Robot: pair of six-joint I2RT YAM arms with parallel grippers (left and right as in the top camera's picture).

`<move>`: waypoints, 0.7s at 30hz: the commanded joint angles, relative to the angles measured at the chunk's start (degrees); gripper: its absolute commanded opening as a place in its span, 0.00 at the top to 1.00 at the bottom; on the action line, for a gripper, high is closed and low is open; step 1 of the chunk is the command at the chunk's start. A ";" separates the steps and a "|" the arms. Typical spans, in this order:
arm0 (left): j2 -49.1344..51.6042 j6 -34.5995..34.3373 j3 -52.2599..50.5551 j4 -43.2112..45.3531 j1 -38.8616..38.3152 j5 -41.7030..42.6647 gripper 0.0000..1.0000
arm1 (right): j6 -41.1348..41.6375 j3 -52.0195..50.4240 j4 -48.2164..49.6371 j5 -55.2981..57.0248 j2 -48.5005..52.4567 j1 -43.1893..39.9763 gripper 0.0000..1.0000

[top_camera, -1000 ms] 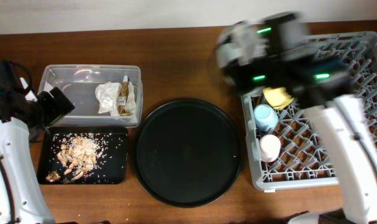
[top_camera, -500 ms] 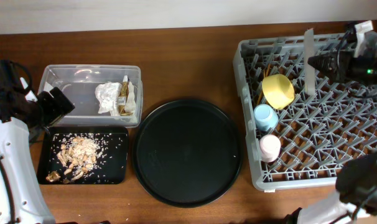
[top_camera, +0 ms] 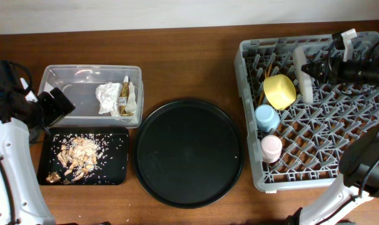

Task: Sort waste into correct bins and load items into the dishwasher rack
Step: 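Lift the white plate and stand it upright in the rack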

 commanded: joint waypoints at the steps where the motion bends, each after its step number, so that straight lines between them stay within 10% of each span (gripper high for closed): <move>1: 0.22 0.24 -0.17 -0.09 0.17 0.22 0.01 | 0.46 0.42 -0.52 0.07 0.09 0.15 0.30; 4: 0.22 0.24 -0.17 -0.09 0.15 0.22 0.01 | 7.56 1.22 -0.66 0.09 -0.42 0.15 0.01; 16: 0.22 0.24 -0.17 -0.09 0.15 0.22 0.01 | 40.33 7.78 -6.60 53.09 -20.52 8.20 0.01; 21: 0.22 0.24 -0.17 -0.09 0.15 0.22 0.01 | 41.99 7.78 -8.04 54.53 -23.63 14.21 0.01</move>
